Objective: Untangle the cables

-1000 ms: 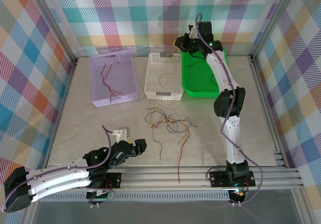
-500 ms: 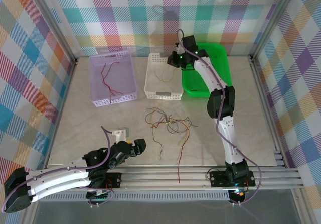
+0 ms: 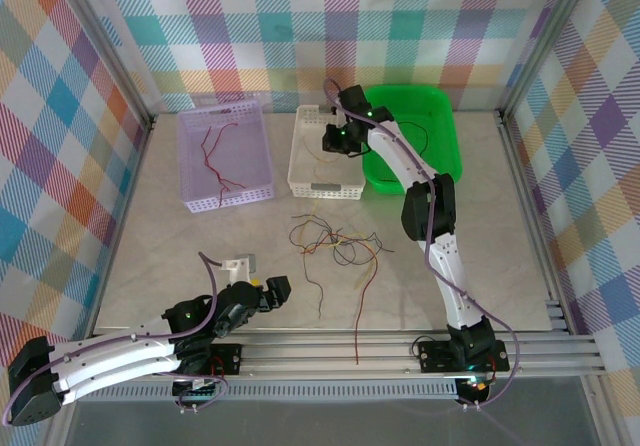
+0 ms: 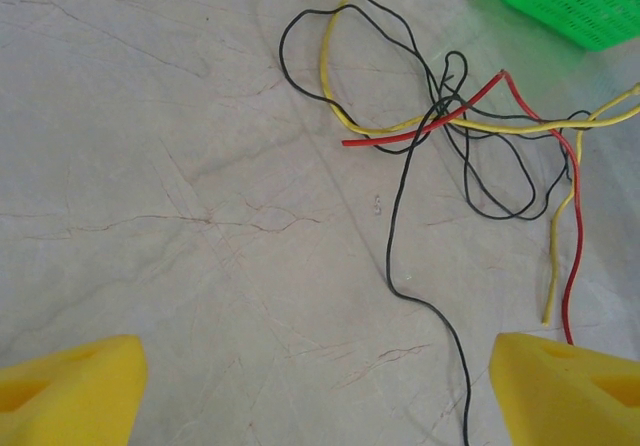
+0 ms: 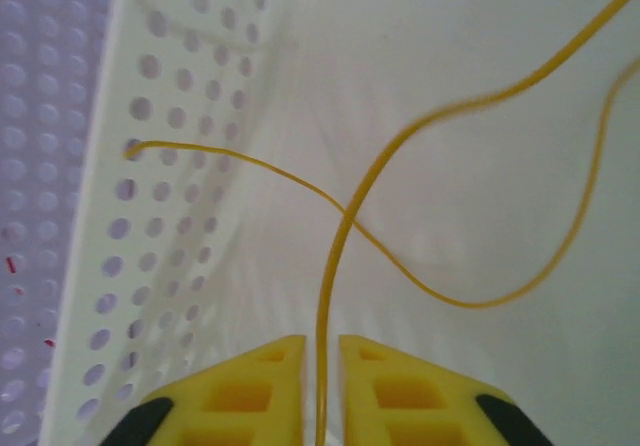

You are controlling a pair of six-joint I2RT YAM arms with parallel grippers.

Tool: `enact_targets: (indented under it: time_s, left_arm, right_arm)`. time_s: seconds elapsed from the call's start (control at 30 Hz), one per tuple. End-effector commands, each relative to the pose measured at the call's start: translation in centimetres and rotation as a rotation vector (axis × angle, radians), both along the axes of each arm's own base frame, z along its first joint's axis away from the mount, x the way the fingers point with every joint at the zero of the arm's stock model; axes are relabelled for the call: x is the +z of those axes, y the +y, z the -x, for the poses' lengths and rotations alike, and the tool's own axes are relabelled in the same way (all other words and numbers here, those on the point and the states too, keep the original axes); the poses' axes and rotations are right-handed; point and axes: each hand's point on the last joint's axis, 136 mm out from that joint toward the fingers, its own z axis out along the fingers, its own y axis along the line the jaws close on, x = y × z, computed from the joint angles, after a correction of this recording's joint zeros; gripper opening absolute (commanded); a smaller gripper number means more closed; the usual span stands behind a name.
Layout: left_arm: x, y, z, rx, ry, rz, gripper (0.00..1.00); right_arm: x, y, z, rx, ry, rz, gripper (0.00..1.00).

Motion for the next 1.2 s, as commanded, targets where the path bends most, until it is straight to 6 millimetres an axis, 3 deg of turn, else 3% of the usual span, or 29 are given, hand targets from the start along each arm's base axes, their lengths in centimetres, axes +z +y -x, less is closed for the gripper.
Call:
enact_targets:
  time_s: [0.0, 0.13, 0.5, 0.8, 0.97, 1.17]
  left_arm:
    - [-0.6, 0.5, 0.3, 0.01, 0.007, -0.015, 0.88]
    - [-0.5, 0.5, 0.3, 0.008, 0.008, -0.015, 0.89]
    - [-0.1, 0.5, 0.4, 0.003, 0.011, -0.012, 0.89]
    - [0.0, 0.6, 0.4, 0.002, 0.015, -0.018, 0.88]
    - [-0.1, 0.6, 0.5, 0.003, 0.016, -0.02, 0.88]
    - [-0.1, 0.6, 0.5, 0.004, 0.02, -0.016, 0.88]
  right_arm:
    - [-0.3, -1.3, 0.1, -0.003, 0.009, 0.067, 0.22]
    - [1.5, -1.5, 0.3, -0.001, -0.016, 0.068, 0.35]
    - [6.8, -2.1, 1.3, -0.01, -0.071, 0.053, 0.53]
    - [10.7, -2.8, 2.8, -0.011, -0.135, 0.096, 0.59]
    - [11.4, -3.0, 3.6, -0.004, -0.13, 0.11, 0.61]
    - [14.3, -2.1, 6.7, 0.058, -0.15, 0.08, 0.62]
